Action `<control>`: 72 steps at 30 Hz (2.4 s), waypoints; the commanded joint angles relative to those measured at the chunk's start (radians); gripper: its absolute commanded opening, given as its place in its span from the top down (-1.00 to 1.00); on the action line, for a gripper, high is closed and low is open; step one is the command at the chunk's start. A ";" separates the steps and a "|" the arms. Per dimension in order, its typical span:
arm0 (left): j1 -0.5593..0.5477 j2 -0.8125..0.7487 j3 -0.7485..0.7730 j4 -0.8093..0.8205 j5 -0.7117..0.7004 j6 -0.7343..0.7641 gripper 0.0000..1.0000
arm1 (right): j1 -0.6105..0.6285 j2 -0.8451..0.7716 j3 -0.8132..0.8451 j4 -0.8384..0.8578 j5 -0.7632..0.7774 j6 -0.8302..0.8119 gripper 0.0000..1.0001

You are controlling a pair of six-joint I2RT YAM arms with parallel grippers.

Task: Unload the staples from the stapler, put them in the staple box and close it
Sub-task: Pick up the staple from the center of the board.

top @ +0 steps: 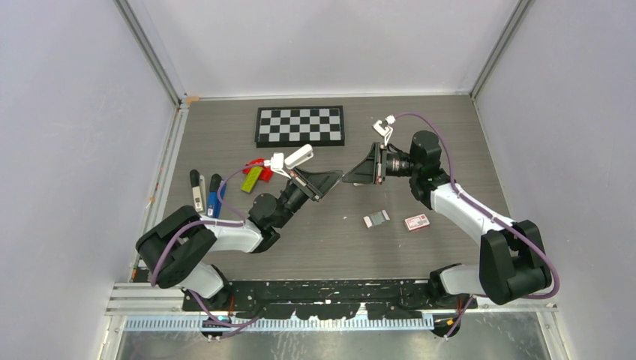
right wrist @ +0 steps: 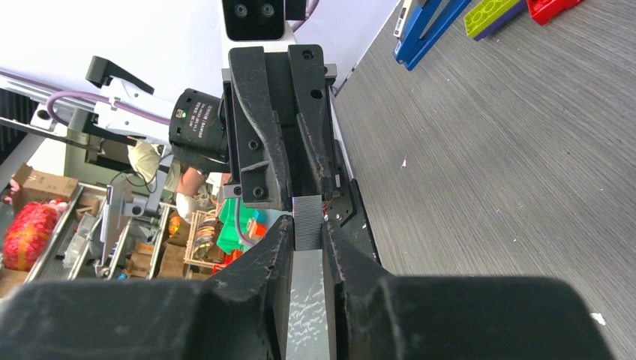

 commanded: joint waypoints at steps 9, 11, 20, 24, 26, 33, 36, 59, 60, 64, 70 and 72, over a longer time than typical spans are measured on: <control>-0.002 0.010 0.020 0.055 0.026 0.000 0.08 | 0.005 -0.021 0.045 -0.167 0.025 -0.182 0.57; 0.000 -0.001 0.010 0.055 0.021 0.016 -0.05 | 0.005 -0.027 0.058 -0.227 0.031 -0.234 0.57; 0.116 -0.161 -0.077 -0.153 0.121 0.137 -0.24 | -0.002 -0.051 0.152 -0.652 0.161 -0.624 0.57; 0.186 -0.319 -0.061 -0.500 0.215 0.267 -0.24 | -0.002 -0.049 0.201 -0.835 0.290 -0.793 0.57; 0.199 -0.408 -0.031 -0.714 0.228 0.364 -0.25 | -0.002 -0.045 0.227 -0.903 0.368 -0.859 0.57; 0.204 -0.668 0.061 -1.273 0.152 0.680 -0.43 | 0.016 0.000 0.314 -1.072 0.638 -1.054 0.56; 0.206 -0.707 0.044 -1.308 0.159 0.702 -0.46 | 0.038 0.046 0.364 -1.138 0.741 -1.129 0.56; 0.206 -0.755 -0.046 -1.252 0.194 0.723 -0.47 | 0.075 0.585 0.855 -1.456 0.947 -1.205 0.56; 0.205 -0.757 -0.047 -1.252 0.192 0.727 -0.47 | 0.075 0.600 0.868 -1.465 0.950 -1.207 0.56; 0.205 -0.762 -0.050 -1.253 0.189 0.731 -0.48 | 0.077 0.665 0.927 -1.504 0.960 -1.216 0.56; 0.206 -0.777 -0.062 -1.250 0.179 0.737 -0.48 | 0.087 0.735 1.010 -1.550 0.990 -1.224 0.56; 0.206 -0.778 -0.066 -1.246 0.179 0.738 -0.49 | 0.089 0.754 1.027 -1.560 0.996 -1.226 0.56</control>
